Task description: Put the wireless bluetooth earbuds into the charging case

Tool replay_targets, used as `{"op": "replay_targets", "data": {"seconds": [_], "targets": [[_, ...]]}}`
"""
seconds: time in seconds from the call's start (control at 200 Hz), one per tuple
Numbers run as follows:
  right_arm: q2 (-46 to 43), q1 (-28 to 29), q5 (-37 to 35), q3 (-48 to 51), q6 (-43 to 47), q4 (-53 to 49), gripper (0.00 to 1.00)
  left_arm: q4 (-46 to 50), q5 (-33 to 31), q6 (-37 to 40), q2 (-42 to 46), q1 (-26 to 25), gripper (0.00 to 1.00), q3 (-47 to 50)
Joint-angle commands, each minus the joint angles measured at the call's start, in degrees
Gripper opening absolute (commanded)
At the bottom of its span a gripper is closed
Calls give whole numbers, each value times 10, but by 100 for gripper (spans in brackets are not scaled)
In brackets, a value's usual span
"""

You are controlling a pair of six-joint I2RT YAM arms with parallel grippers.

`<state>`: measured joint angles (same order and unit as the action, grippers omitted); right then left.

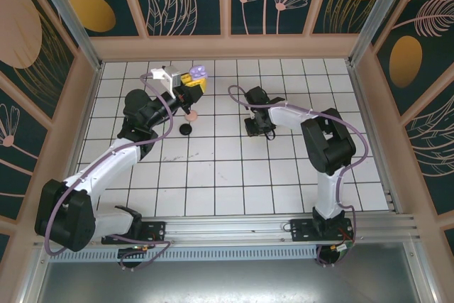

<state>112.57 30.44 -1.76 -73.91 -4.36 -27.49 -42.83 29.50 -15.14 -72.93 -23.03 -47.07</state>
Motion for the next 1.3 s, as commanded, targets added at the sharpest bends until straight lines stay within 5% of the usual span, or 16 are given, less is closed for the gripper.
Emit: {"op": "replay_targets", "data": {"seconds": [0.0,0.781,1.296], "targets": [[14,5,-5,-11,12,-17,34,-26,10,-4,-4,-2,0,0],[-27,5,4,29,3,-9,33,-31,19,-12,-10,-2,0,-4],[-34,5,7,32,-6,11,16,-23,19,4,-21,-2,0,0]]}}
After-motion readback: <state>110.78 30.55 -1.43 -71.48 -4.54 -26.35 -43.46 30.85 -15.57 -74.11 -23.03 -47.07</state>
